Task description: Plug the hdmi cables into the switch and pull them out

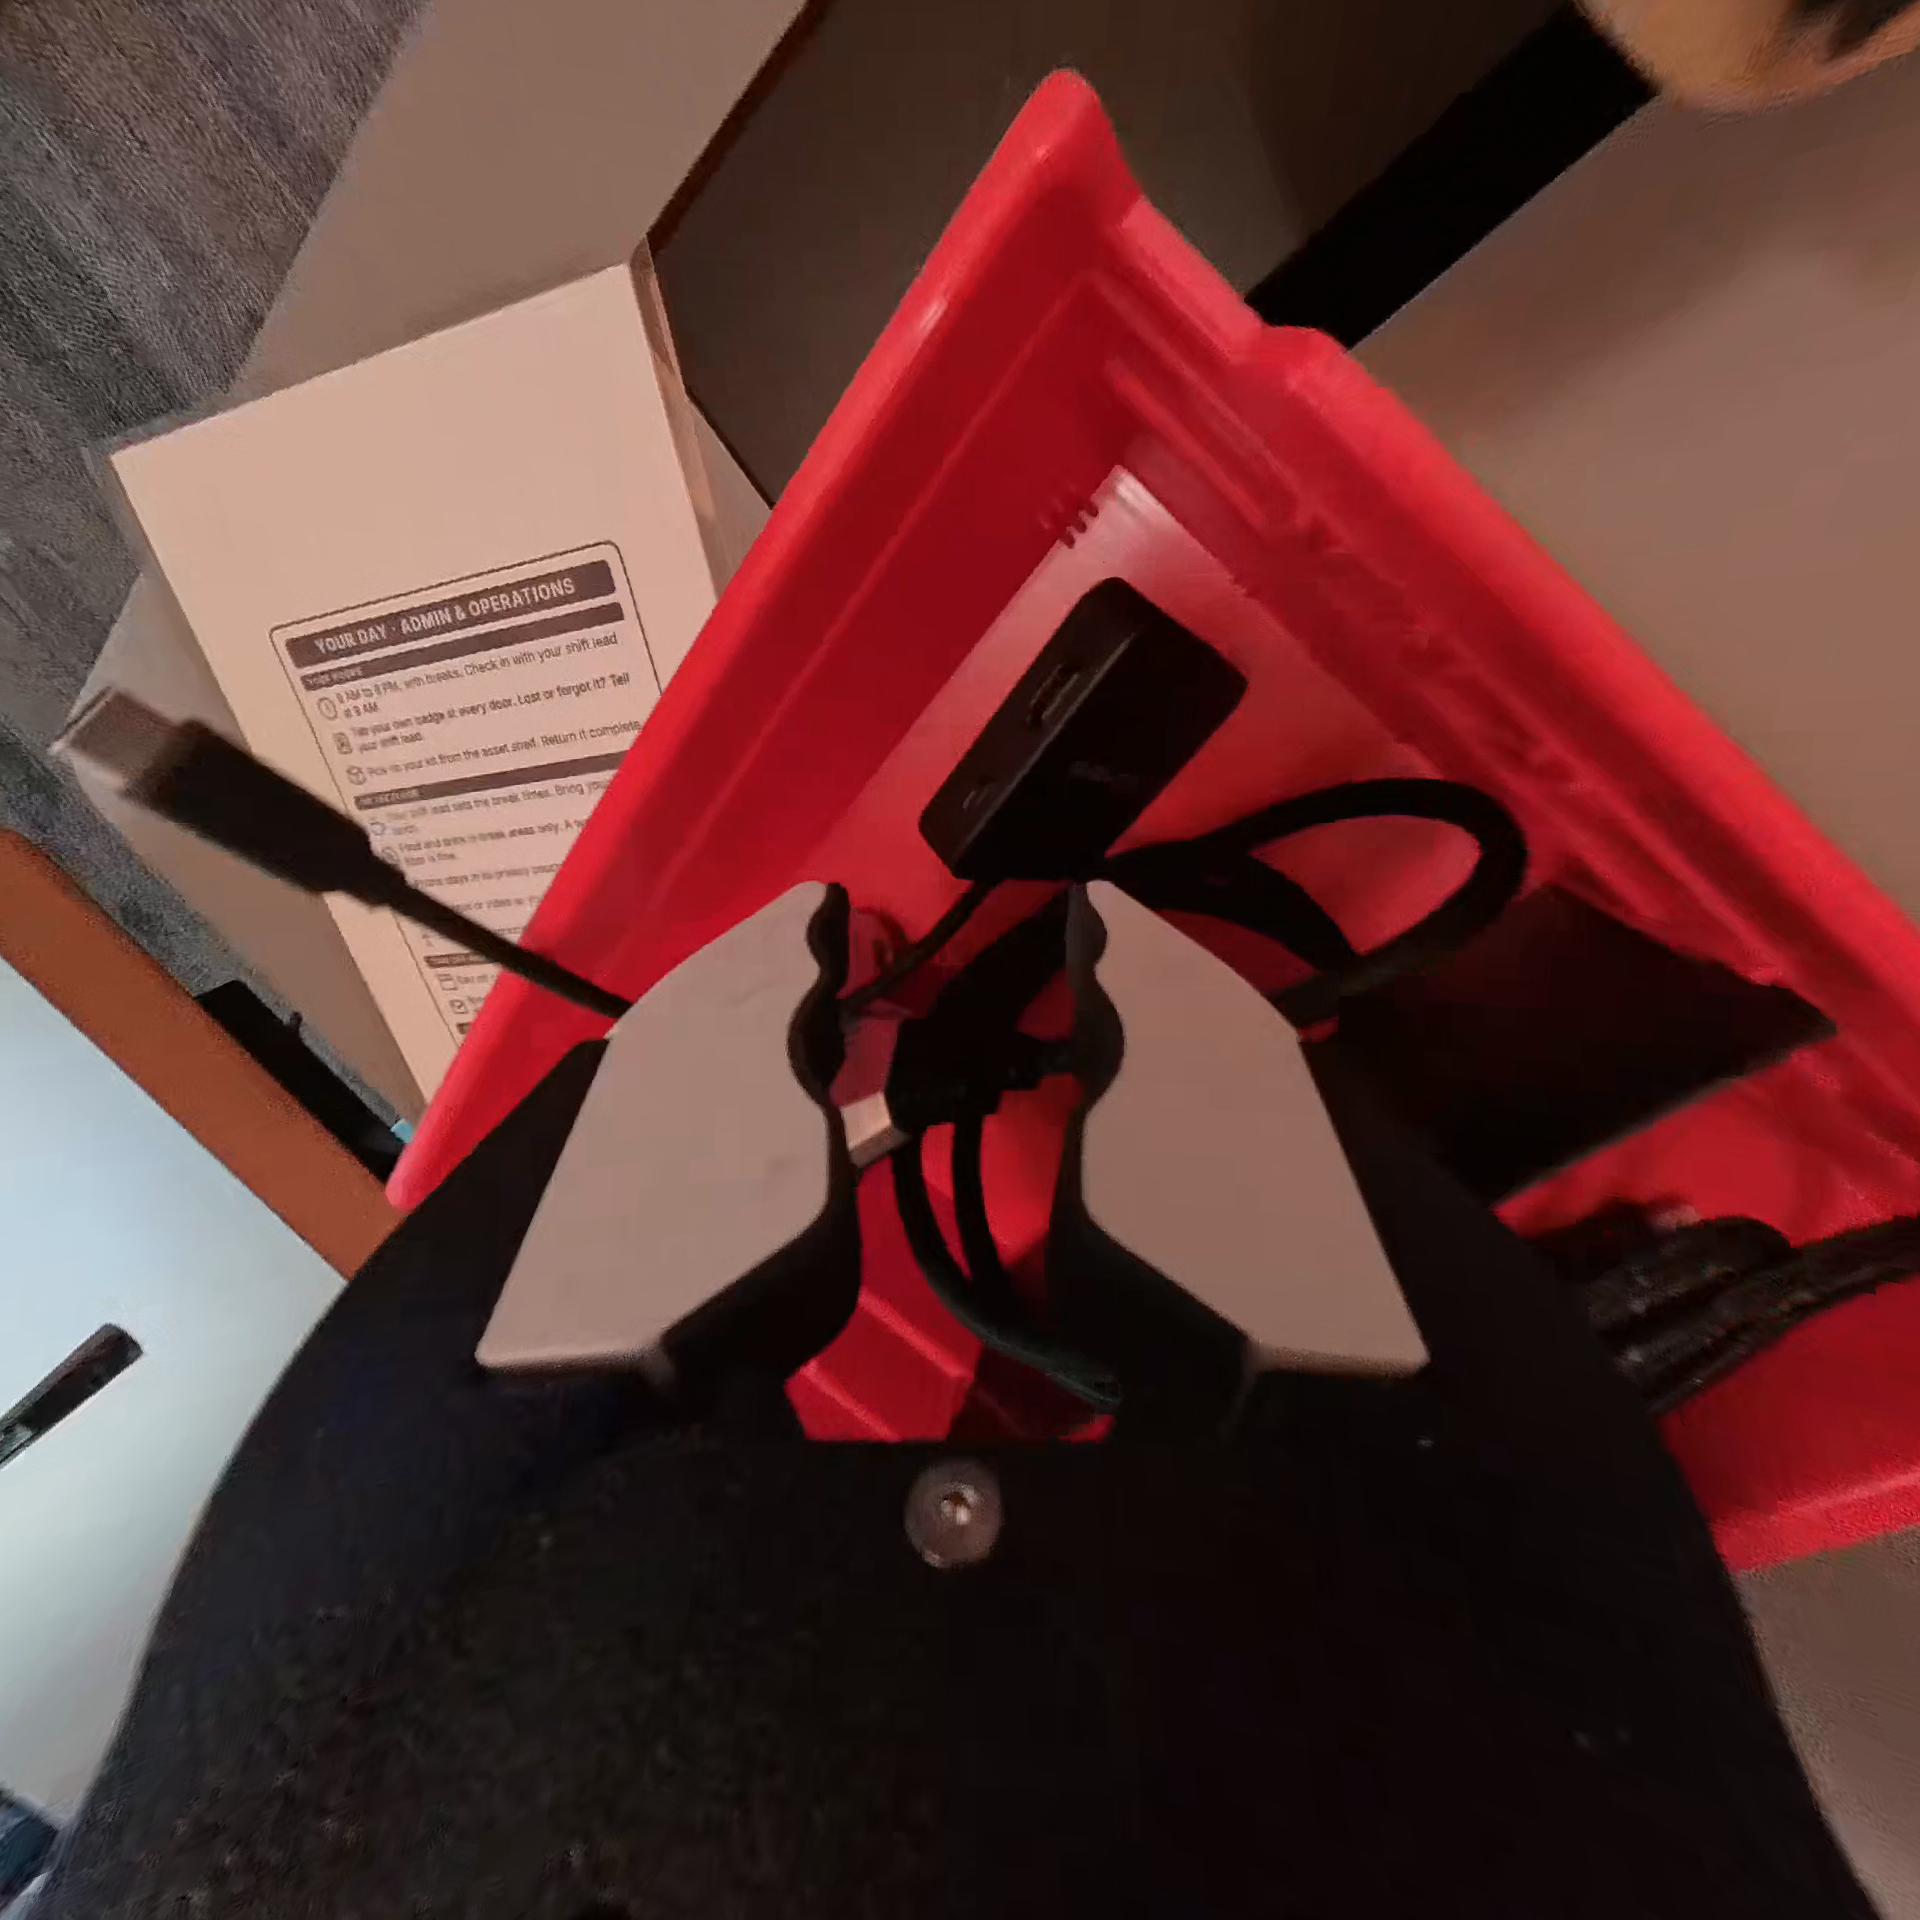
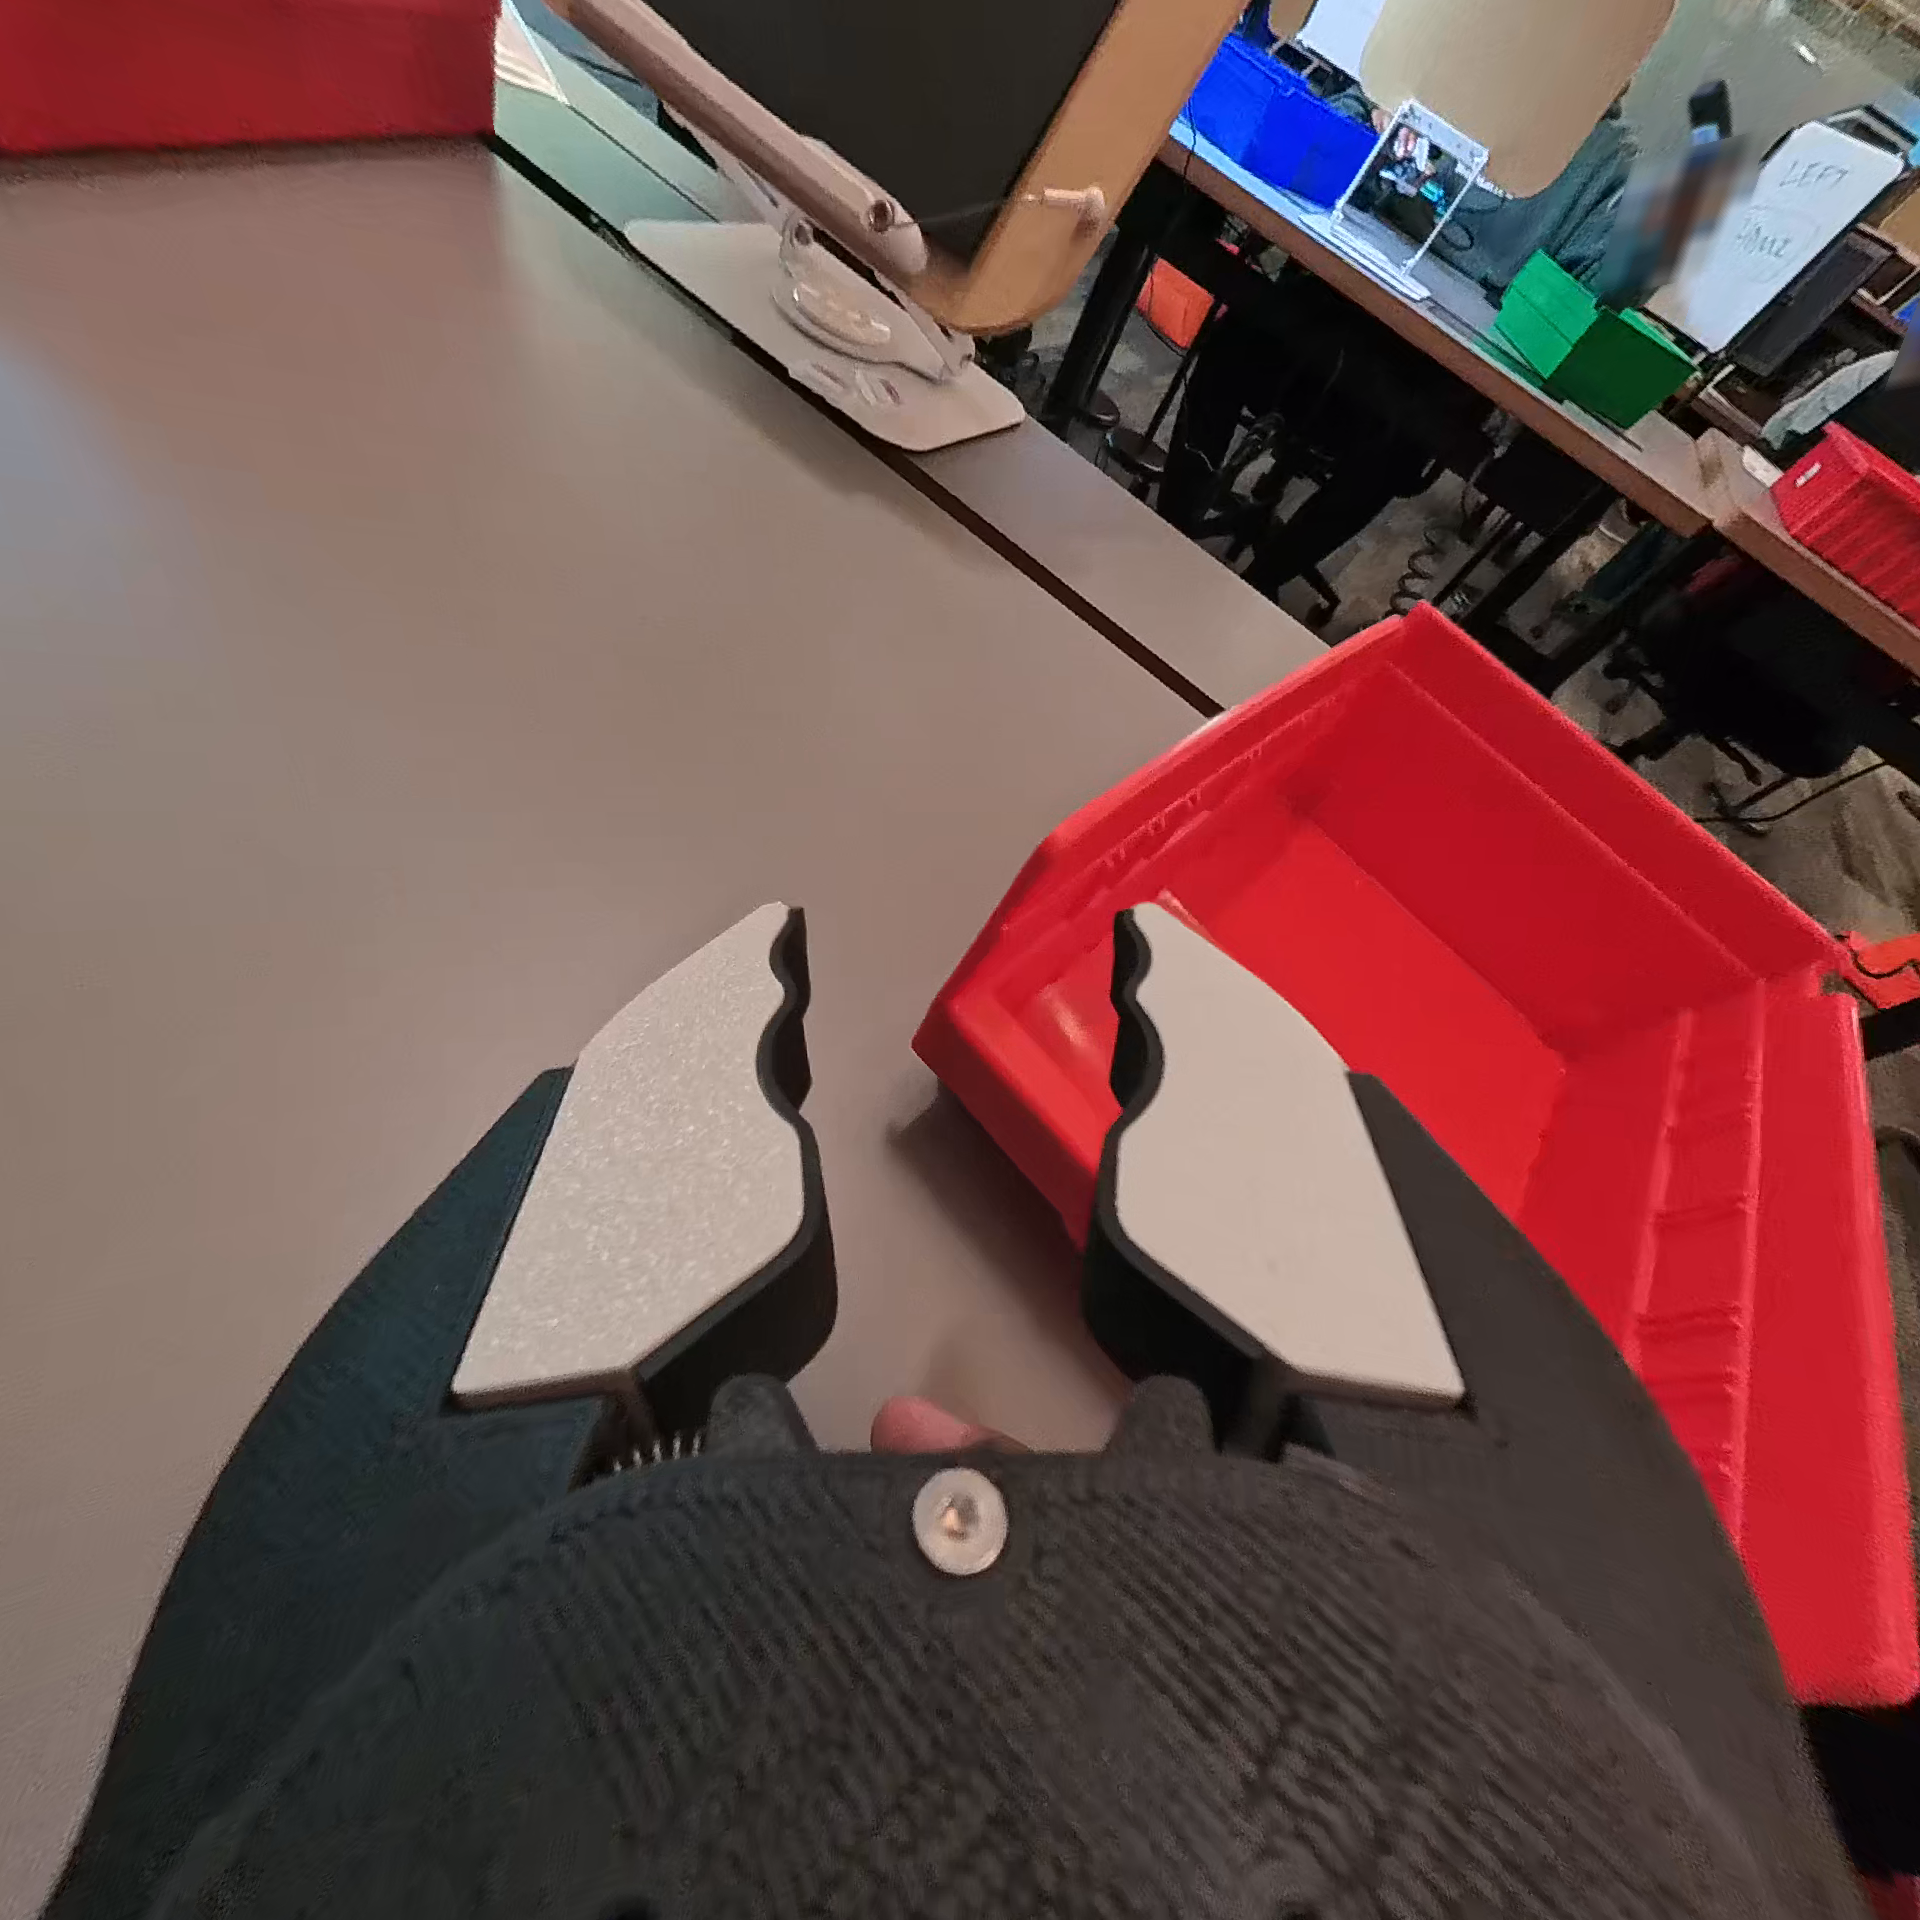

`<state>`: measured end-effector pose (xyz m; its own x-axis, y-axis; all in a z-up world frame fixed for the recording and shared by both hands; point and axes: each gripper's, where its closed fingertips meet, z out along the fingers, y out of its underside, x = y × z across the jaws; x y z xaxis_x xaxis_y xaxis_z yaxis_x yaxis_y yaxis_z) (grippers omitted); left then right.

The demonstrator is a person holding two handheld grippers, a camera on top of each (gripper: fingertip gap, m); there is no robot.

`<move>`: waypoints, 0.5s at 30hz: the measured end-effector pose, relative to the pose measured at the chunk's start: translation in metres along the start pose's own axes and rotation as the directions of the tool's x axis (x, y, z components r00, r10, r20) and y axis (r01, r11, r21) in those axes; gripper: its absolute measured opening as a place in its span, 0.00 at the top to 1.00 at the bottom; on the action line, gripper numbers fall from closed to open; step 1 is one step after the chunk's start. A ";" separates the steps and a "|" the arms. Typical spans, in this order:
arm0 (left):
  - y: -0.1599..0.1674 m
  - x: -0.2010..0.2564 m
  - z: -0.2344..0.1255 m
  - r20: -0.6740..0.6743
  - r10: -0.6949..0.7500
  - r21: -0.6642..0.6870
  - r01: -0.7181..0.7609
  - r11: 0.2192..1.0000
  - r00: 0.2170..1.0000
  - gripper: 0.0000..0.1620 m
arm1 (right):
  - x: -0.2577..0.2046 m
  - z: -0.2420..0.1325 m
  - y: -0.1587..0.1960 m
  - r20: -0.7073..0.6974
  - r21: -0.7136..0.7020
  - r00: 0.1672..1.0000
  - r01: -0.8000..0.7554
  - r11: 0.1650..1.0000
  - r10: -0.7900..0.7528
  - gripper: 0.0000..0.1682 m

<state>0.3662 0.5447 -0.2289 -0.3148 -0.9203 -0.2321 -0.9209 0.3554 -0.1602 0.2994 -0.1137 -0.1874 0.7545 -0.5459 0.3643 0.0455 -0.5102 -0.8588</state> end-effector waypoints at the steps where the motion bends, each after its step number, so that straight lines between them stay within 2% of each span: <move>1: 0.001 -0.003 0.005 0.001 0.010 -0.032 -0.010 0.999 1.000 0.76 | 0.000 0.000 0.002 -0.003 -0.004 1.000 0.001 1.000 -0.001 0.66; 4: 0.006 0.002 0.021 -0.068 0.038 -0.115 -0.046 0.992 0.997 0.76 | 0.000 0.002 0.007 0.001 -0.012 1.000 -0.009 1.000 0.009 0.67; 6: 0.021 -0.004 0.032 -0.047 0.072 -0.244 -0.081 0.966 0.996 0.75 | -0.001 0.005 0.009 0.003 -0.020 1.000 0.002 1.000 -0.002 0.67; 8: 0.027 -0.009 0.040 -0.027 0.139 -0.318 -0.140 0.938 0.990 0.76 | -0.003 0.009 0.012 0.007 -0.040 1.000 0.028 0.999 -0.028 0.67; 10: 0.025 -0.005 0.046 -0.061 0.201 -0.323 -0.210 0.923 0.978 0.77 | -0.005 0.014 0.015 0.013 -0.059 0.998 0.057 0.997 -0.057 0.67; 12: 0.025 -0.001 0.049 -0.109 0.204 -0.327 -0.229 0.917 0.973 0.78 | -0.010 0.017 0.014 0.026 -0.061 0.996 0.092 0.994 -0.090 0.67; 15: 0.028 0.006 0.051 -0.169 0.188 -0.341 -0.237 0.910 0.967 0.86 | -0.013 0.020 0.013 0.036 -0.057 0.993 0.114 0.992 -0.112 0.67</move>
<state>0.3502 0.5576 -0.2833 -0.5170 -0.8510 -0.0924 -0.8416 0.4856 0.2367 0.3033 -0.1000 -0.2106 0.7677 -0.4611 0.4450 0.0938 -0.6061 -0.7898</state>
